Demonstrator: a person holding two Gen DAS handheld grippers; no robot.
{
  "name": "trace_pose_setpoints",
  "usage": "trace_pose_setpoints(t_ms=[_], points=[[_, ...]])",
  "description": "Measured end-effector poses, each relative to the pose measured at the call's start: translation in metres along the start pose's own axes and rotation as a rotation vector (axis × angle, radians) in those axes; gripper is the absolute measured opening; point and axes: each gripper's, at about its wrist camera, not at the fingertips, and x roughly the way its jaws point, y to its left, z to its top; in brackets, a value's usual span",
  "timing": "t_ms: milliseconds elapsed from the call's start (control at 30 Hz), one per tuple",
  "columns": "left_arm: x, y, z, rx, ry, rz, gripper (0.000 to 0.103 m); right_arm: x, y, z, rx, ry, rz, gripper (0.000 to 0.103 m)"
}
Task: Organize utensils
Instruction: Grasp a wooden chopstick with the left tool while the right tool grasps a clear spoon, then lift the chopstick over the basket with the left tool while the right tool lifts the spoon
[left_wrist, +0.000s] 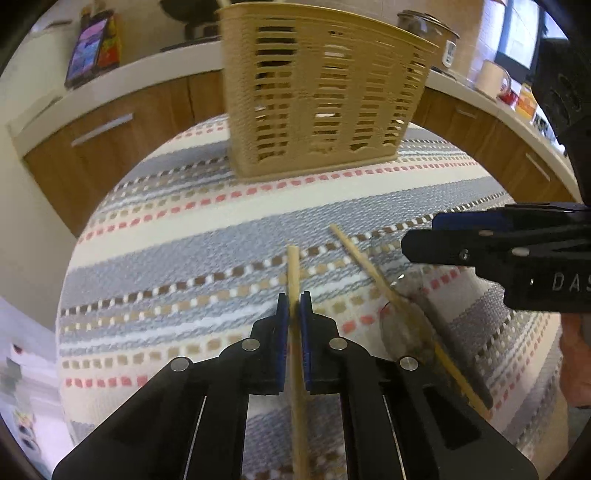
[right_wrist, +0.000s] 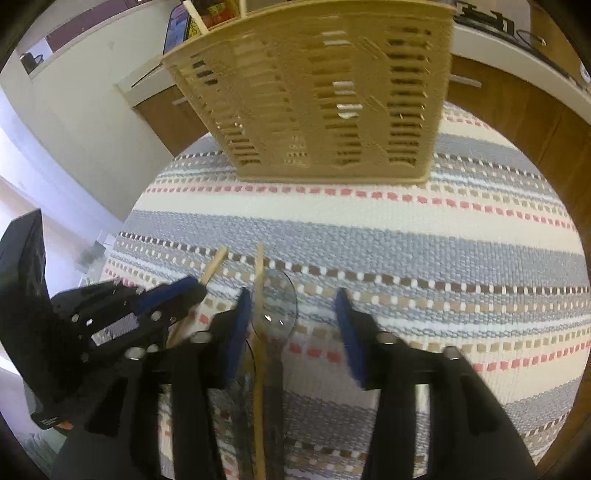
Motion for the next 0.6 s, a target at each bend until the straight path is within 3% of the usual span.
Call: trace_pose_setpoints(t_ms=[233, 333, 400, 467, 600], points=[[-0.012, 0.014, -0.011, -0.026, 0.008, -0.019, 0.004, 0.031, 0.021, 0.004, -0.026, 0.101, -0.107, 0.048], [-0.010, 0.008, -0.011, -0.014, 0.006, -0.005, 0.004, 0.035, 0.029, 0.004, -0.046, 0.105, -0.152, 0.048], [-0.010, 0.006, -0.011, -0.011, 0.006, 0.003, 0.004, 0.039, 0.037, 0.003, -0.075, 0.114, -0.191, 0.043], [-0.007, 0.005, -0.010, -0.014, 0.008, 0.003, 0.004, 0.041, 0.043, 0.001, -0.109, 0.112, -0.241, 0.031], [-0.006, 0.010, -0.007, -0.062, 0.038, -0.031, 0.005, 0.040, 0.039, 0.001, -0.098, 0.101, -0.266, 0.030]])
